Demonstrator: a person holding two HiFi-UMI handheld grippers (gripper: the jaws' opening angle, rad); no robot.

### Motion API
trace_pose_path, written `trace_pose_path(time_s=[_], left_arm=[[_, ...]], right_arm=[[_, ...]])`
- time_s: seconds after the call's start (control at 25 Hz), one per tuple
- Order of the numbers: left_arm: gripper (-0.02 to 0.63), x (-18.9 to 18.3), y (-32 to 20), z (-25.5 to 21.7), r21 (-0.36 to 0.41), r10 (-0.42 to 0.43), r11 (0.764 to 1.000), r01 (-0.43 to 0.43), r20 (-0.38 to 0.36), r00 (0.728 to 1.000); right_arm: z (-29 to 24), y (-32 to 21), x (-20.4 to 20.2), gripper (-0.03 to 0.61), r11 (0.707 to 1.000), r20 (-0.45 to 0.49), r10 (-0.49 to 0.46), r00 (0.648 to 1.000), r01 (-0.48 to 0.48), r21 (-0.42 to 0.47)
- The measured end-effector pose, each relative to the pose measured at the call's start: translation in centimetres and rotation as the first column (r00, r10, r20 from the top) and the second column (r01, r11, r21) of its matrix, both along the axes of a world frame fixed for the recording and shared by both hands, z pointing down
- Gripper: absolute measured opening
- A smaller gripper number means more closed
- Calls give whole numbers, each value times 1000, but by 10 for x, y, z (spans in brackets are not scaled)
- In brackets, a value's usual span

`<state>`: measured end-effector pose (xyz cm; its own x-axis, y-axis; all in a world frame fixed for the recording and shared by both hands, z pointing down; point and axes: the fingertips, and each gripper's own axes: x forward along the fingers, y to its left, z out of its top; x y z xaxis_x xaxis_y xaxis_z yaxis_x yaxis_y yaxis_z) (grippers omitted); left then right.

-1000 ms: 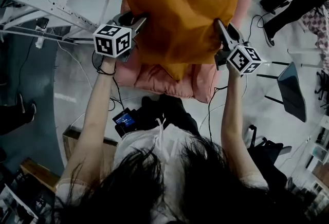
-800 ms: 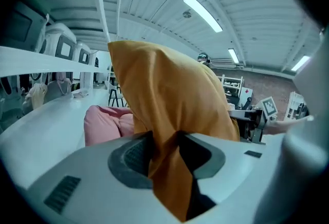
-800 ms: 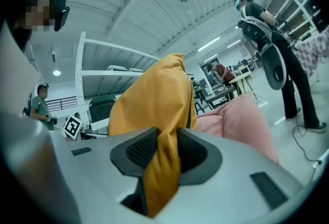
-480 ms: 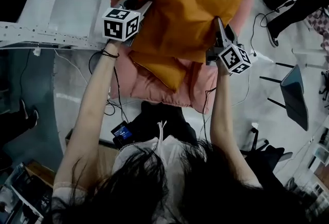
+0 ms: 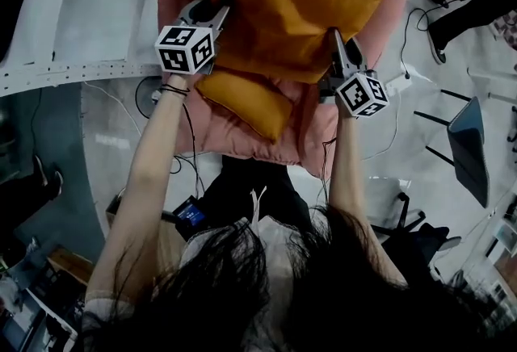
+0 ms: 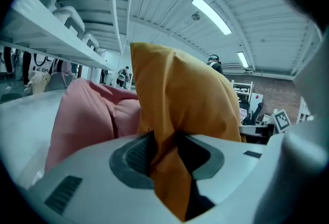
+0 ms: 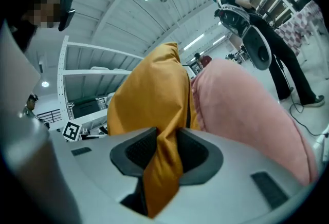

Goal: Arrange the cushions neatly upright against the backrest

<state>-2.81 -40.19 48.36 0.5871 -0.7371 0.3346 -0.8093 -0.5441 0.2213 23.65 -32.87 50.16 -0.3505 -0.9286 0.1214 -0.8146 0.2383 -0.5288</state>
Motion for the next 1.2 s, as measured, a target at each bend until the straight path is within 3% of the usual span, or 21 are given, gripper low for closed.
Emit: trace_pose_path(time_s=[0.16, 0.36, 0.48, 0.72, 0.92, 1.04, 1.2], left_arm=[[150, 1, 13, 31, -77, -8, 997, 6, -28, 1000], [140, -1, 9, 41, -95, -60, 994, 54, -71, 996], [135, 0, 9, 52, -120, -82, 991, 65, -138, 987], [133, -3, 7, 65, -146, -112, 986, 85, -184, 977], [151, -4, 4, 51, -115, -38, 993, 22, -137, 990], [211, -12, 6, 42, -100, -10, 995, 3, -71, 997], [276, -38, 19, 37, -155, -95, 985, 73, -135, 986]], right_arm=[[41, 11, -2, 130, 993, 14, -16, 1000, 18, -117], [51, 5, -6, 127, 980, 37, -48, 998, 54, -192], [61, 3, -4, 127, 972, 41, -58, 997, 66, -226], [68, 1, -5, 128, 974, 69, -50, 996, 64, -219], [58, 1, 4, 165, 982, 48, -35, 998, 43, -184], [55, 4, 8, 205, 980, 45, -34, 998, 42, -195], [49, 16, 13, 229, 976, 28, -27, 999, 33, -217]])
